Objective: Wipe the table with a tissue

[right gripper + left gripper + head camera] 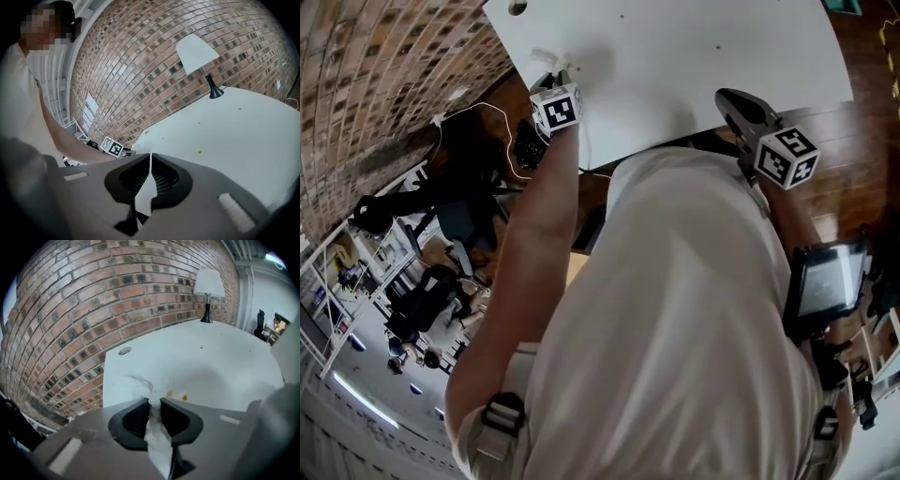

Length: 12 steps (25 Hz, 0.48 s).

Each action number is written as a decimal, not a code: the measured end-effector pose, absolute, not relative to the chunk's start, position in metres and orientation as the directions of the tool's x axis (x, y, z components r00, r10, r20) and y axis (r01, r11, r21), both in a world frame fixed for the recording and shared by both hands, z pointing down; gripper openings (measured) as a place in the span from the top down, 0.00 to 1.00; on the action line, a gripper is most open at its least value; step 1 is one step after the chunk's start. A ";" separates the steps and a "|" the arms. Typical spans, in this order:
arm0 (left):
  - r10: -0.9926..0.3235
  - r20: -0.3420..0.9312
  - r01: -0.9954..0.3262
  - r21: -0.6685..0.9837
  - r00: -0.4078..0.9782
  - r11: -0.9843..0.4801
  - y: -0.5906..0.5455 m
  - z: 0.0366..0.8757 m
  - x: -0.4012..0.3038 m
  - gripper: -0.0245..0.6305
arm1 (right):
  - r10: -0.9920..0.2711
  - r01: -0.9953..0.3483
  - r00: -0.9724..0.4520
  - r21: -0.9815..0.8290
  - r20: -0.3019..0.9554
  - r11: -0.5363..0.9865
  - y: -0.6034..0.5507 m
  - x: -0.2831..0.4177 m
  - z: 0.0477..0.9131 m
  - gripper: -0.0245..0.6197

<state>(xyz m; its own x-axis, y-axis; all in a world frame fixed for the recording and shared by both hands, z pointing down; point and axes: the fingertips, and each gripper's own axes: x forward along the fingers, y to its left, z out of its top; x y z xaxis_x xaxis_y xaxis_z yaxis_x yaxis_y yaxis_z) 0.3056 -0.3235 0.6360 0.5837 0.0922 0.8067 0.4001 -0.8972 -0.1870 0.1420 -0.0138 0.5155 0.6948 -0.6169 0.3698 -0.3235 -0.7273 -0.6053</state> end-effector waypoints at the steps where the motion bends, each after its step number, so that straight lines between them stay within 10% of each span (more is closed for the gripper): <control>1: 0.085 0.806 0.421 -0.212 0.585 -0.882 -0.322 0.640 0.304 0.86 | -0.611 -0.318 0.699 -0.604 0.371 -0.731 -0.011 0.141 0.516 0.94; 12: 0.105 0.799 0.537 -0.294 0.592 -0.790 -0.291 0.649 0.291 0.88 | -0.615 -0.331 0.701 -0.599 0.362 -0.730 -0.002 0.146 0.513 0.93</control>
<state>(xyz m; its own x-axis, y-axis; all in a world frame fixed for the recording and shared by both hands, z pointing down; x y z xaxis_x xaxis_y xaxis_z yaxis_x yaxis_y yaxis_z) 0.2911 -0.2910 0.6487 0.5917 0.1051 0.7993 0.5375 -0.7904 -0.2939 0.1458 -0.0020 0.5134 0.7011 -0.6146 0.3616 -0.3307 -0.7295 -0.5987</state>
